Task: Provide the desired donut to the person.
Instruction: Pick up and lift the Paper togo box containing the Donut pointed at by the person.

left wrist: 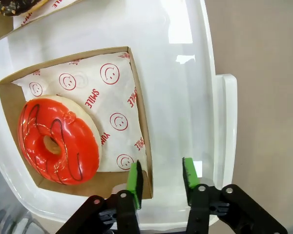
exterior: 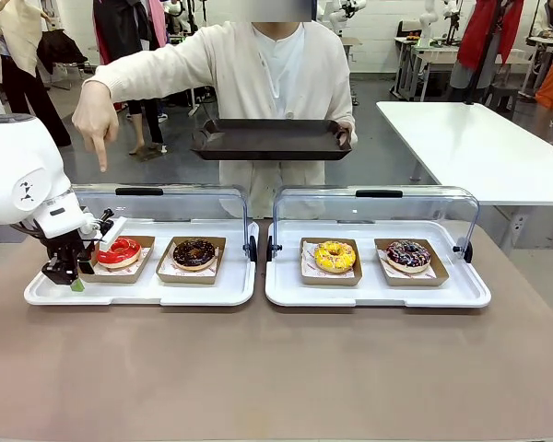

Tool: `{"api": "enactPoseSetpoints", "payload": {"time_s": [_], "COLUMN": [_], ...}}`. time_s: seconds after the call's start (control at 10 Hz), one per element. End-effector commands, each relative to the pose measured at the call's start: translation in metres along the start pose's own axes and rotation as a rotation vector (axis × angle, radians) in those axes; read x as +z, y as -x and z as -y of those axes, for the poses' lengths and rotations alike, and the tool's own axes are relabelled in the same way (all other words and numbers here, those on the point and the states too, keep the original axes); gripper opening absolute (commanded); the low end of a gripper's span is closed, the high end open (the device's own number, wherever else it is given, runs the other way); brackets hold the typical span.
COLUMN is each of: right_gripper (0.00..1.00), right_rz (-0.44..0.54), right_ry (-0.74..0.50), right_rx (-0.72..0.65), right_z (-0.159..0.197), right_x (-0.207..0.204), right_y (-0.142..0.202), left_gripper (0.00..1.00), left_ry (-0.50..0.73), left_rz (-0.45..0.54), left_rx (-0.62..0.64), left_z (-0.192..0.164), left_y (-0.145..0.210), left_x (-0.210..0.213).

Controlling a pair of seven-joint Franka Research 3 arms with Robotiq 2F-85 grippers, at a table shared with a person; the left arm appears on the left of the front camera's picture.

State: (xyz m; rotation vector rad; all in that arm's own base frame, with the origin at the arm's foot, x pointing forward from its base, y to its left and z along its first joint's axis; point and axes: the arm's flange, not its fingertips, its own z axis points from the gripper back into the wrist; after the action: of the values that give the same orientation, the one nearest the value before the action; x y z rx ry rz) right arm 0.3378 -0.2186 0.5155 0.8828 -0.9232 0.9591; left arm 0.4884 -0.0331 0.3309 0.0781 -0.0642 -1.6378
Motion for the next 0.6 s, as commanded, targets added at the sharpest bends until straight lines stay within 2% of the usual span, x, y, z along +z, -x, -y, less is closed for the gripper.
{"api": "enactPoseSetpoints", "payload": {"time_s": [0.0,0.1,0.5], "right_gripper": [1.0,1.0,1.0], "right_rz": [0.009,0.009,0.009], "right_ry": [-0.002,-0.002,-0.002], "right_rx": [0.003,0.003,0.003], "right_z": [0.0006,0.0006,0.0006], "right_x": [0.0,0.0,0.0], "right_y": [-0.0011,-0.0011,-0.0011], "left_gripper": [0.08,0.0,0.0], "left_ry": [-0.013,-0.011,0.01], "left_rz": [0.024,0.023,0.034], "left_rx": [-0.016,-0.018,-0.03], "left_z": [-0.0018,-0.0017,-0.0028], "left_y": [0.0042,0.0045,0.0054], "left_x": [0.0004,0.0007,0.0021]}}
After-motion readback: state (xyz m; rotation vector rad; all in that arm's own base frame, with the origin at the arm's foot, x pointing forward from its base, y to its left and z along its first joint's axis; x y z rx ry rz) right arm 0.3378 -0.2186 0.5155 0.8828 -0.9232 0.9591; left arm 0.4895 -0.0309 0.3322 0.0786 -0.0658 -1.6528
